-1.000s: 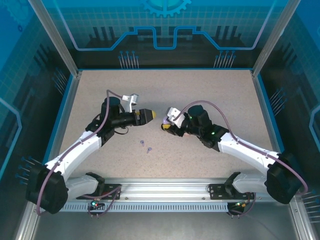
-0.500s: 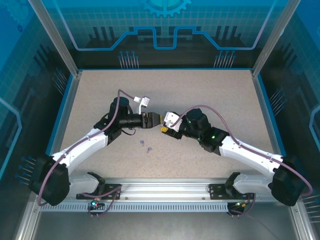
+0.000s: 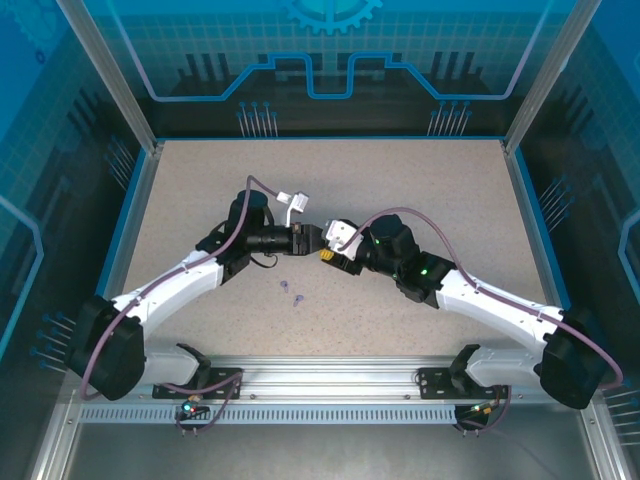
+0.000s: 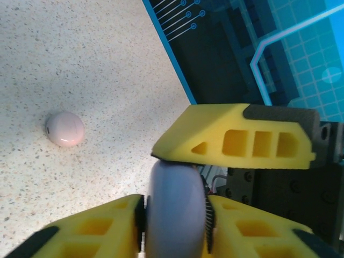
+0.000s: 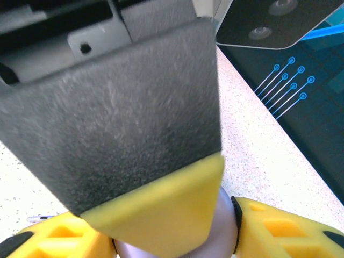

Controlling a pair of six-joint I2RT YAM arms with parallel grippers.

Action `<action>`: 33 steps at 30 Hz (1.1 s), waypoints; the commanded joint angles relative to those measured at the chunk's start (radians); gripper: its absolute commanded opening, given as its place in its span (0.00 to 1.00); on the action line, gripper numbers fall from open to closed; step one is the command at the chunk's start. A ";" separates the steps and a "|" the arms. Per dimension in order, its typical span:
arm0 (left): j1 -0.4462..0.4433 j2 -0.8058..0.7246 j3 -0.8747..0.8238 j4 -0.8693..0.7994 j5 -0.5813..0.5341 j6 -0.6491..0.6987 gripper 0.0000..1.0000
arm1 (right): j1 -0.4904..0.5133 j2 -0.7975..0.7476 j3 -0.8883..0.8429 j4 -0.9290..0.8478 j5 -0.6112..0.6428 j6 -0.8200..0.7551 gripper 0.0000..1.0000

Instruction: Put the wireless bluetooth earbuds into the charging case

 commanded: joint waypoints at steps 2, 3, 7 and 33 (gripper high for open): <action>-0.011 -0.024 0.036 -0.014 0.021 0.050 0.30 | -0.009 -0.009 0.045 -0.015 -0.030 0.033 0.59; -0.012 -0.033 0.033 -0.014 0.013 0.061 0.29 | -0.018 -0.019 0.045 -0.026 -0.049 0.044 0.63; -0.012 -0.076 0.021 -0.019 -0.026 0.107 0.25 | -0.054 -0.085 0.014 -0.056 -0.144 0.079 0.89; -0.014 -0.368 -0.258 0.489 0.026 0.460 0.12 | -0.225 -0.168 0.149 -0.261 -0.781 0.134 0.80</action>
